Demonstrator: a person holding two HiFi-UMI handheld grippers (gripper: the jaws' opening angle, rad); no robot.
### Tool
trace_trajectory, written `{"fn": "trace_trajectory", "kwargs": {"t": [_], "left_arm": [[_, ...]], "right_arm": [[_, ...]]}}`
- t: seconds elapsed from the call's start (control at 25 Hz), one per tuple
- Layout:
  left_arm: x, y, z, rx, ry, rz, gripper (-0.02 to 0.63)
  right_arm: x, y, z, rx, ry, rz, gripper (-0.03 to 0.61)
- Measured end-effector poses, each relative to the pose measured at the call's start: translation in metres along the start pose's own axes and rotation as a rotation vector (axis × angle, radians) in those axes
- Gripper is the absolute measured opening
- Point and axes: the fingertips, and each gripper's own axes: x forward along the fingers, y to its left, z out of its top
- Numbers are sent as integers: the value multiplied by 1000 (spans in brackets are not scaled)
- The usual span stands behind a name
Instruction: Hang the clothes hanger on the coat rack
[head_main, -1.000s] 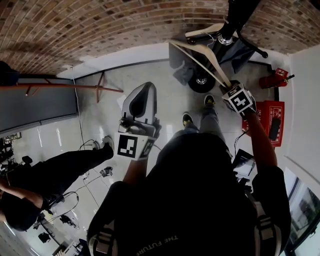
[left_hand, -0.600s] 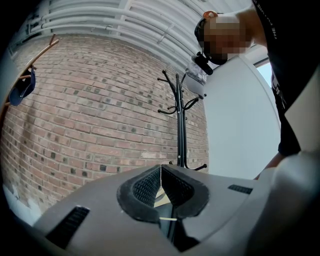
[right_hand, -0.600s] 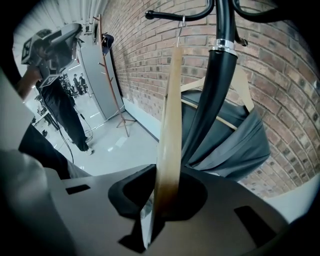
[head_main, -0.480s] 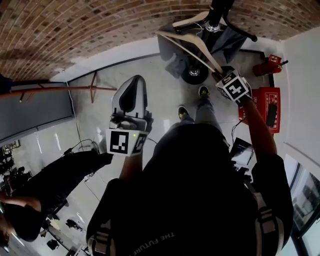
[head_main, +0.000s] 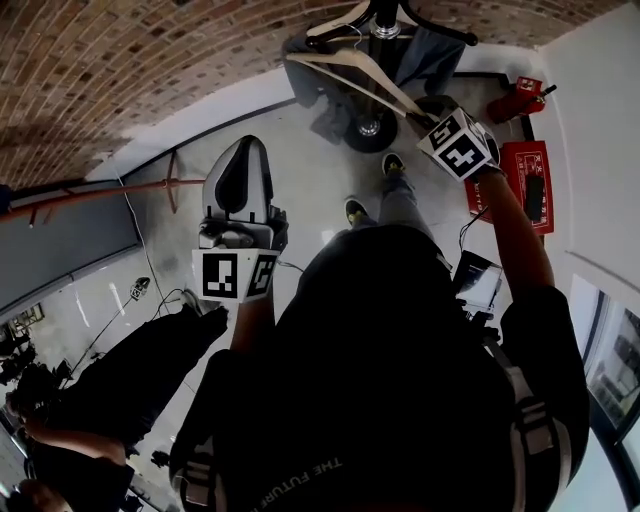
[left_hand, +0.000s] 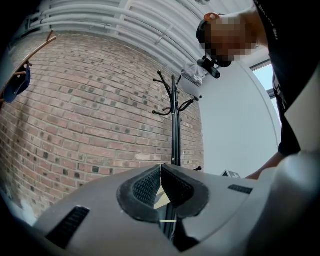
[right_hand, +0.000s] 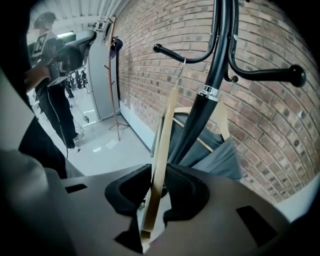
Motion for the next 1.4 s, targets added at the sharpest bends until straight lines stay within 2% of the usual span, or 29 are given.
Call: {"fn": "trace_trajectory", "kwargs": {"t": [0.32, 0.76, 0.96, 1.12, 1.4], "left_arm": [[10, -4, 4, 2, -13, -39, 23], [10, -12, 8, 1, -27, -68, 23], [6, -16, 8, -3, -27, -75, 23], [4, -20, 12, -2, -37, -81, 23], [5, -30, 20, -4, -59, -104, 23]], "right_arm": [[-11, -7, 4, 2, -28, -40, 97], [-51, -5, 32, -16, -128, -98, 101], [-85, 4, 55, -18, -219, -120, 101], [-125, 6, 78, 5, -339, -148, 100], [-189, 4, 105, 35, -518, -238, 39]]}}
